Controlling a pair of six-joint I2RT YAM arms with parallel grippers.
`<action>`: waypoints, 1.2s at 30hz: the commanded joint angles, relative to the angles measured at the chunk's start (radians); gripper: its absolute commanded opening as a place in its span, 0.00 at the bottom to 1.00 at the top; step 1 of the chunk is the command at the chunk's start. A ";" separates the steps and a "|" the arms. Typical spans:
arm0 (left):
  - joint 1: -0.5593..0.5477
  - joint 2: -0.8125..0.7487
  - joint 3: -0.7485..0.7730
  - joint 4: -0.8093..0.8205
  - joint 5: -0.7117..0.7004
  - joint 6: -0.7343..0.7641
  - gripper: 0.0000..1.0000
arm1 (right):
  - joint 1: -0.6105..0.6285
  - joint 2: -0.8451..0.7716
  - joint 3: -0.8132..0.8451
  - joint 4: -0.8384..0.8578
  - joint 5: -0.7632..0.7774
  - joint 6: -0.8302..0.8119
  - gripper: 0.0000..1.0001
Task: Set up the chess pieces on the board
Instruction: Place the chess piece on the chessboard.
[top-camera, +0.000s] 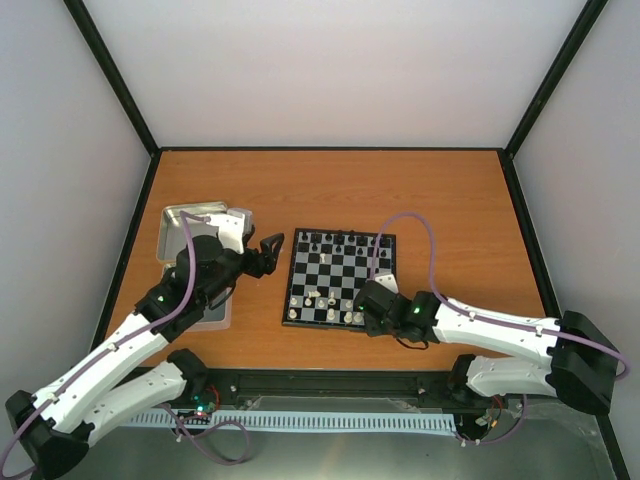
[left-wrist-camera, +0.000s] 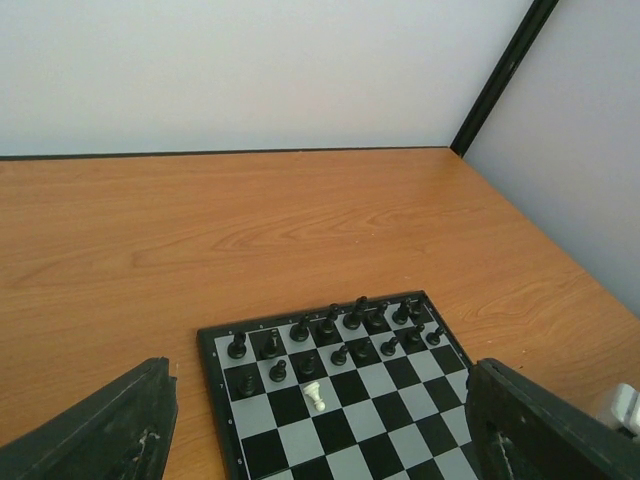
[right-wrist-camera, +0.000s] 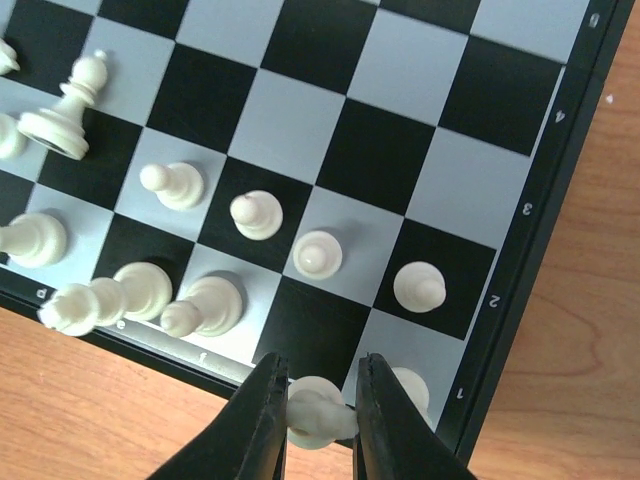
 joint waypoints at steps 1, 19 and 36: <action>0.001 0.010 0.022 -0.005 0.000 -0.026 0.80 | 0.010 0.007 -0.042 0.082 0.003 0.028 0.09; 0.000 0.031 0.010 0.014 0.002 -0.016 0.81 | 0.010 0.091 -0.072 0.174 0.053 0.023 0.13; 0.000 0.038 0.005 0.025 -0.002 -0.016 0.80 | 0.010 -0.036 0.012 0.065 0.058 0.017 0.38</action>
